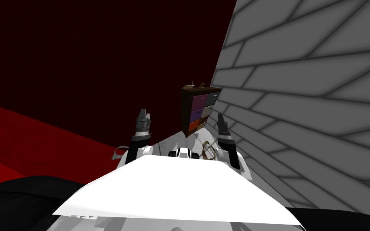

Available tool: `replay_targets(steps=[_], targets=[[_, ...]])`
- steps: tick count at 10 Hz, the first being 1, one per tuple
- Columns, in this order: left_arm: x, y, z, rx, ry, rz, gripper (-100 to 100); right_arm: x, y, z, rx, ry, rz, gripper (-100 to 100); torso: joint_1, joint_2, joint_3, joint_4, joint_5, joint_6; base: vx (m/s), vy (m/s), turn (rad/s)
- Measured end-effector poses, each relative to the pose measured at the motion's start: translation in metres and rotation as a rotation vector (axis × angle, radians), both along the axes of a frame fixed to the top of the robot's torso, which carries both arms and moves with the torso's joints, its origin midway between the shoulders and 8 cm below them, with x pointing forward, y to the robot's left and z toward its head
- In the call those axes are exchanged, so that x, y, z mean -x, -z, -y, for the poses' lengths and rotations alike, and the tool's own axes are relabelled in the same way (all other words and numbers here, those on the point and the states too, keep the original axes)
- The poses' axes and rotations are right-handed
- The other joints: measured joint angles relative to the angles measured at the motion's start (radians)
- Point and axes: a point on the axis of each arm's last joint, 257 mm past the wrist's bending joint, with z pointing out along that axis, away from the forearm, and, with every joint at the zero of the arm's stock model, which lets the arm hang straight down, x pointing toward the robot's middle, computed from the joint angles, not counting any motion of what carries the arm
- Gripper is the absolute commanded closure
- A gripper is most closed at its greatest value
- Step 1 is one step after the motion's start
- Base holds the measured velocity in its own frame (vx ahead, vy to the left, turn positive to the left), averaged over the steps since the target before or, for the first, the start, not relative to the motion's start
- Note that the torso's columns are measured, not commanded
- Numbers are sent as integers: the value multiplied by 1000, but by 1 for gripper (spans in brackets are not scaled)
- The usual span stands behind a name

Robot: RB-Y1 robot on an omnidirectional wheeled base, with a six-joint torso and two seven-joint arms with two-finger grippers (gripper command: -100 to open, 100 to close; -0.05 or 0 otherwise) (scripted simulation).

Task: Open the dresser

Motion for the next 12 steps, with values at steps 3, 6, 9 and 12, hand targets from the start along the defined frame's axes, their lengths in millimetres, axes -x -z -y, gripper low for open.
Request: replay_targets(steps=[3, 6, 9, 12], targets=[[0, 0, 0, 0, 0, 0, 0, -5, 11, -3, 81, 40, -7, -100, -1, 0, 0, 0, 0, 0, 44, -7, 12], [0, 0, 0, 0, 0, 0, 0, -10, 19, -6, 162, 82, -10, -100, 0, 0, 0, 0, 0, 0, 41, -6, 9], [0, 0, 0, 0, 0, 0, 0, -13, 27, -9, 230, 119, -13, -100, 0, 0, 0, 0, 0, 0, 43, -5, 15], [0, 0, 0, 0, 0, 0, 0, -16, 35, -11, 302, 156, -15, -100, 0, 1, 1, 0, 0, 0, 38, -7, 9]])
